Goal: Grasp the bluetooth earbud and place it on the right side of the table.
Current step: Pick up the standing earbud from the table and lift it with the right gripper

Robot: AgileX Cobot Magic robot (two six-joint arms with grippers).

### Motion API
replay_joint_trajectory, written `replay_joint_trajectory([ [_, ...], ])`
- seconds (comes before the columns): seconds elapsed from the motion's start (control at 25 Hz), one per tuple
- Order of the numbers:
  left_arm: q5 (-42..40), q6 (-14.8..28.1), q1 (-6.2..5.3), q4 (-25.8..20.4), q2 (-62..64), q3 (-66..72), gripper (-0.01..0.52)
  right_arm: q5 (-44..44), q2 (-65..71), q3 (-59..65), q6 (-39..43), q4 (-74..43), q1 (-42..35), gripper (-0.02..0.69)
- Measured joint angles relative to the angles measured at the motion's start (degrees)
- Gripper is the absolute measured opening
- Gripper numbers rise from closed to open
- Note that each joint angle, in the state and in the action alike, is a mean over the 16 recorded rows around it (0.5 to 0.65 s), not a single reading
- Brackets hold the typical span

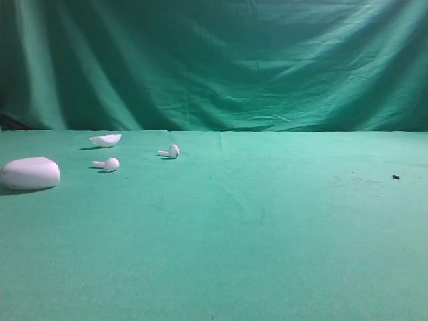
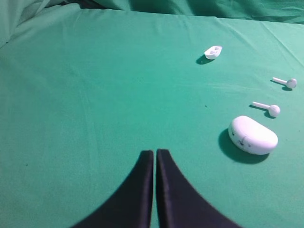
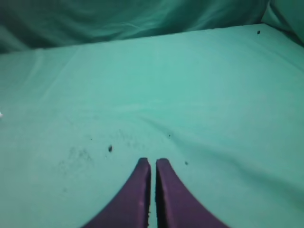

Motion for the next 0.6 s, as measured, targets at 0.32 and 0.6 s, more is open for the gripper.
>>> replay_joint_trajectory([
  [0.32, 0.0, 0.0, 0.0, 0.0, 0.0, 0.0, 0.0, 1.33, 9.8, -10.84, 1.22, 3.91, 0.0, 0.0],
  [0.6, 0.0, 0.0, 0.0, 0.0, 0.0, 0.0, 0.0, 14.21, 28.09, -24.78, -3.12, 8.0, 0.38, 0.0],
])
